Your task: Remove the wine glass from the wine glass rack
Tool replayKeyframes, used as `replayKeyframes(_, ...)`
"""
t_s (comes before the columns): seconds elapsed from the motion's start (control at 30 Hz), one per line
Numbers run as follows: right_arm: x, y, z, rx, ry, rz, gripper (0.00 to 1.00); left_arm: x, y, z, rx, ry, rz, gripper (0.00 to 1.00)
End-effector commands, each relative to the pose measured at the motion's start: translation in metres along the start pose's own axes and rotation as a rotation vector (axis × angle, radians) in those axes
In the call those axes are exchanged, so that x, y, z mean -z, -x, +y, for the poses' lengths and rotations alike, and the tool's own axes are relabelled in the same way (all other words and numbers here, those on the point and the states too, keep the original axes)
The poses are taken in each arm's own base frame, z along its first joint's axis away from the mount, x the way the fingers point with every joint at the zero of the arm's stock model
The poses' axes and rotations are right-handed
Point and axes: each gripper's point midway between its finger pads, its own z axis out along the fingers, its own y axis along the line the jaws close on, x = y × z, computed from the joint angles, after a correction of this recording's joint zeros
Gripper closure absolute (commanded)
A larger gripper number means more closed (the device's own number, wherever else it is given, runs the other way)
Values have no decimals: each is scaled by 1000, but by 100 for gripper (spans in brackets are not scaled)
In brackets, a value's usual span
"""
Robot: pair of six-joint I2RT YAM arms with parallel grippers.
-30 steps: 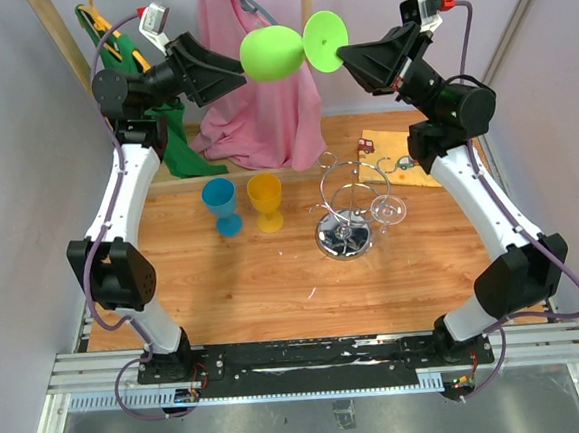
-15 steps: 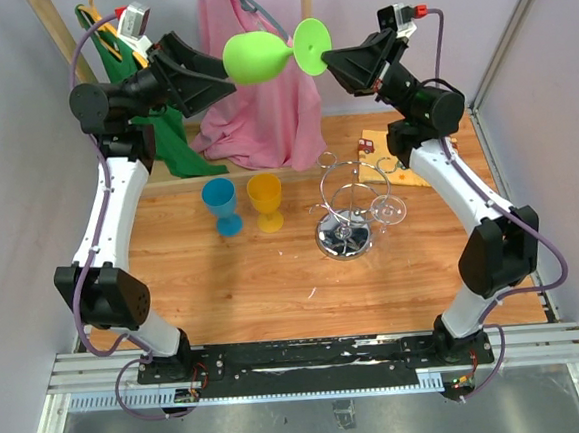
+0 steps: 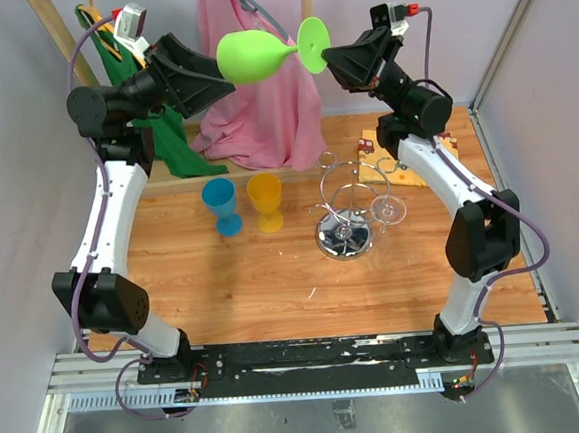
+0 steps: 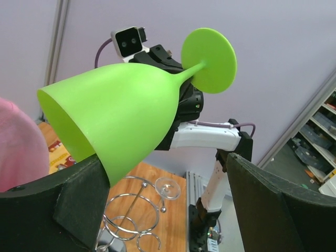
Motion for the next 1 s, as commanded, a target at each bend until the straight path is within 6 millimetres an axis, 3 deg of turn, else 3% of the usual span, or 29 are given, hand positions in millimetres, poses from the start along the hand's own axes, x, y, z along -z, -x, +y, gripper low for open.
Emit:
replayKeyframes(0.0, -11, -11, 21, 32, 105, 43, 99, -1, 15, -41, -65, -38, -32, 12)
replayKeyframes(0.5, -11, -4, -2, -16, 109, 60, 99, 5, 13, -64, -58, -24, -57, 34)
replayKeyframes(0.67, -15, -7, -9, -43, 115, 83, 99, 6, 13, -67, -52, -20, -64, 51)
replayKeyframes(0.97, -16, -13, -16, -75, 126, 117, 99, 5, 20, -79, -66, -22, -82, 99)
